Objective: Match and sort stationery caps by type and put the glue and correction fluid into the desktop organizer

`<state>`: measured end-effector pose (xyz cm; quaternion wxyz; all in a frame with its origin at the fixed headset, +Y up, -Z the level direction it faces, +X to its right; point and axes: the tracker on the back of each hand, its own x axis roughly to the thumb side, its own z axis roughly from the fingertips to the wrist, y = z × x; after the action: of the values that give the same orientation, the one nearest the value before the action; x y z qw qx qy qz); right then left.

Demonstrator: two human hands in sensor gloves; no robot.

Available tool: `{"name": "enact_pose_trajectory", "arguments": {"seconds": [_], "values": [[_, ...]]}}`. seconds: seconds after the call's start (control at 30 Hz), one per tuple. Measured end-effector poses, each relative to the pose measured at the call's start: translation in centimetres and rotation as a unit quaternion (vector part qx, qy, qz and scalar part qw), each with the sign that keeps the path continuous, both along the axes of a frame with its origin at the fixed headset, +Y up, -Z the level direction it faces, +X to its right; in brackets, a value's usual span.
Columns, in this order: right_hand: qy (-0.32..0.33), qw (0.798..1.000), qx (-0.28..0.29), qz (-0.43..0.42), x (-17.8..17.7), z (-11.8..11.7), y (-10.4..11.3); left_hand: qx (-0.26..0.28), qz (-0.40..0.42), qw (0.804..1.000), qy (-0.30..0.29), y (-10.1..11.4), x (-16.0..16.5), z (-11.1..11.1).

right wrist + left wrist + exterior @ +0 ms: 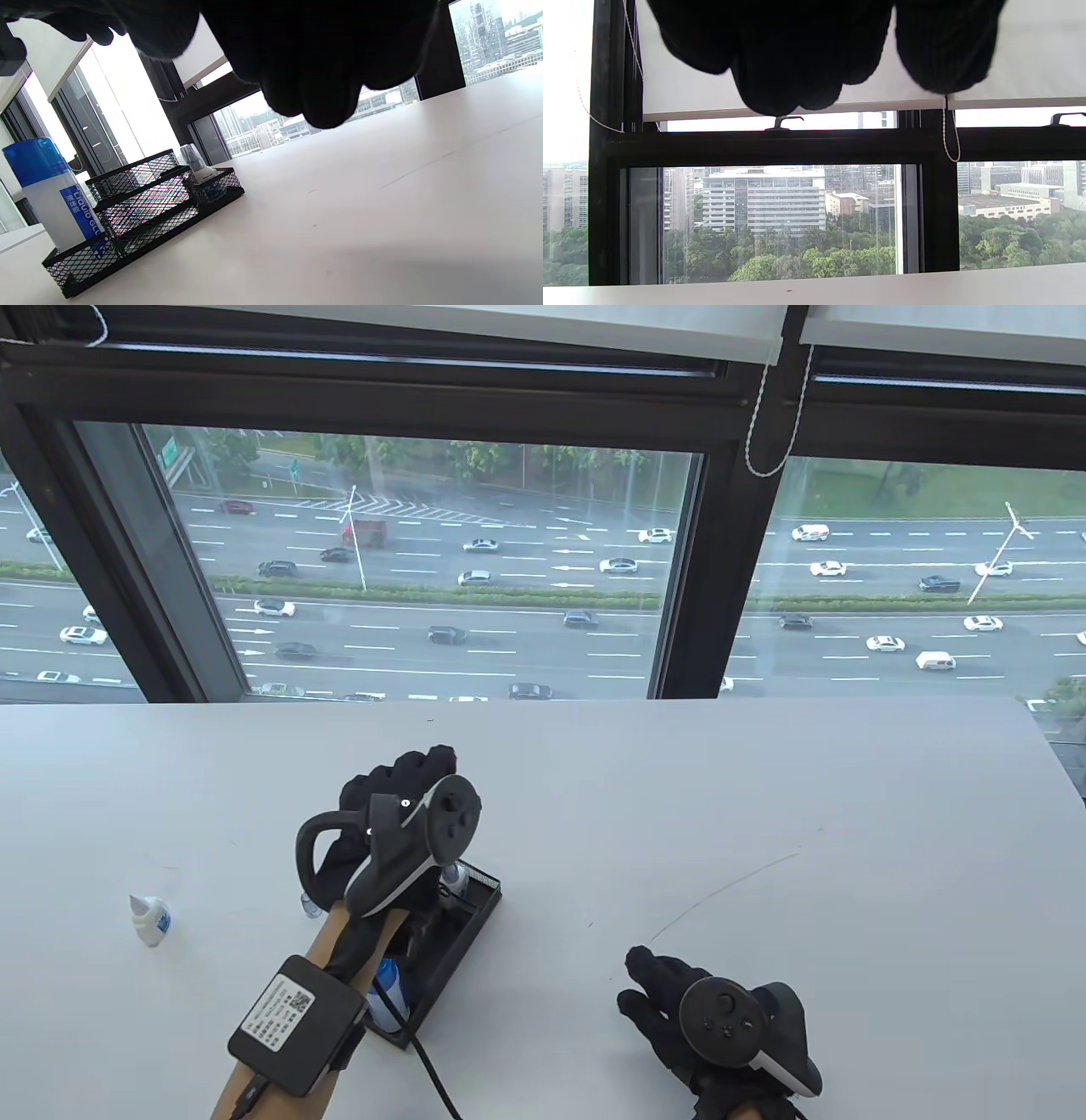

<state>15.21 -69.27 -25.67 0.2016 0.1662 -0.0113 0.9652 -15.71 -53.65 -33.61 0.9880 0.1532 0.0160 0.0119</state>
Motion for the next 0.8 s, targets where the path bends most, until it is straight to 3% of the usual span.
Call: {"name": "enact_pose_trajectory", "arguments": {"seconds": [0.17, 0.3, 0.43, 0.6, 0.8], "values": [[-0.007, 1.0, 0.002, -0.002, 0.3, 0.0, 0.0, 0.023, 0.038, 0.998, 0.045, 0.7, -5.3, 1.9], [-0.012, 1.0, 0.001, -0.004, 0.6, -0.1, 0.1, 0.013, 0.061, 0.994, 0.094, -0.7, -10.4, 2.9], [-0.014, 1.0, 0.003, -0.005, 0.6, -0.1, 0.1, -0.022, 0.078, 0.983, 0.167, -4.1, -16.7, 3.8], [-0.014, 1.0, 0.008, 0.002, 0.3, -0.1, -0.2, -0.103, 0.09, 0.952, 0.272, -10.4, -24.0, 3.7], [-0.015, 1.0, 0.006, 0.005, 0.2, -0.1, -0.3, -0.182, 0.148, 0.917, 0.322, -17.8, -28.3, 3.2]]}}
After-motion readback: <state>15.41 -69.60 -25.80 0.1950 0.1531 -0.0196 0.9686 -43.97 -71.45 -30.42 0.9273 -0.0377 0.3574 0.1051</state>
